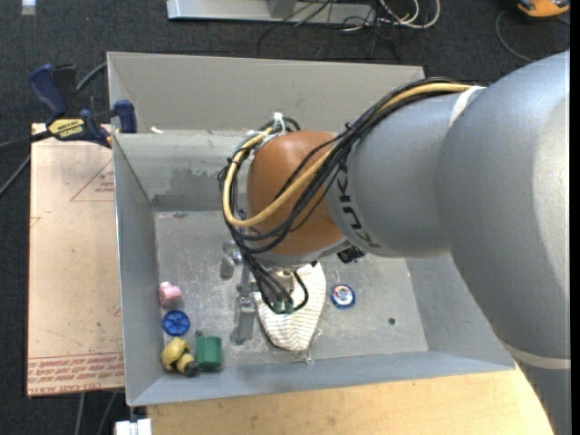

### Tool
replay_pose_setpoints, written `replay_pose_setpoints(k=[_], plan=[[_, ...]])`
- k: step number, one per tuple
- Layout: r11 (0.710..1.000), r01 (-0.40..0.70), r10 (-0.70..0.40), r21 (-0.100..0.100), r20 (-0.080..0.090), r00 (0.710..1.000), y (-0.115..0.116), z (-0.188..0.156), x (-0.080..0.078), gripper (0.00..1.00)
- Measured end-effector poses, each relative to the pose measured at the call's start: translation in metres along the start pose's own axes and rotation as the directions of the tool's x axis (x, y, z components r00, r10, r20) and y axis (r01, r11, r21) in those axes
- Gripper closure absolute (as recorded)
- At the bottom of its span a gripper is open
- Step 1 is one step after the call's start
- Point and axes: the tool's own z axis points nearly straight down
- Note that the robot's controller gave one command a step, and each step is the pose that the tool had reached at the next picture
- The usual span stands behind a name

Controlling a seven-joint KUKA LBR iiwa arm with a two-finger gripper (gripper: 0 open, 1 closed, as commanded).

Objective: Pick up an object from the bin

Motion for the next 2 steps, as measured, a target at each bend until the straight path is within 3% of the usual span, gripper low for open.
replay_pose_setpoints(k=[1, 2], plan=[[1.0, 0.0, 0.0, 0.0, 0.0, 1.0, 0.0, 0.0, 0.0, 0.0], [1.0, -0.002, 0.002, -0.001, 0.0, 1.0, 0.017, -0.067, 0.009, 1.0]])
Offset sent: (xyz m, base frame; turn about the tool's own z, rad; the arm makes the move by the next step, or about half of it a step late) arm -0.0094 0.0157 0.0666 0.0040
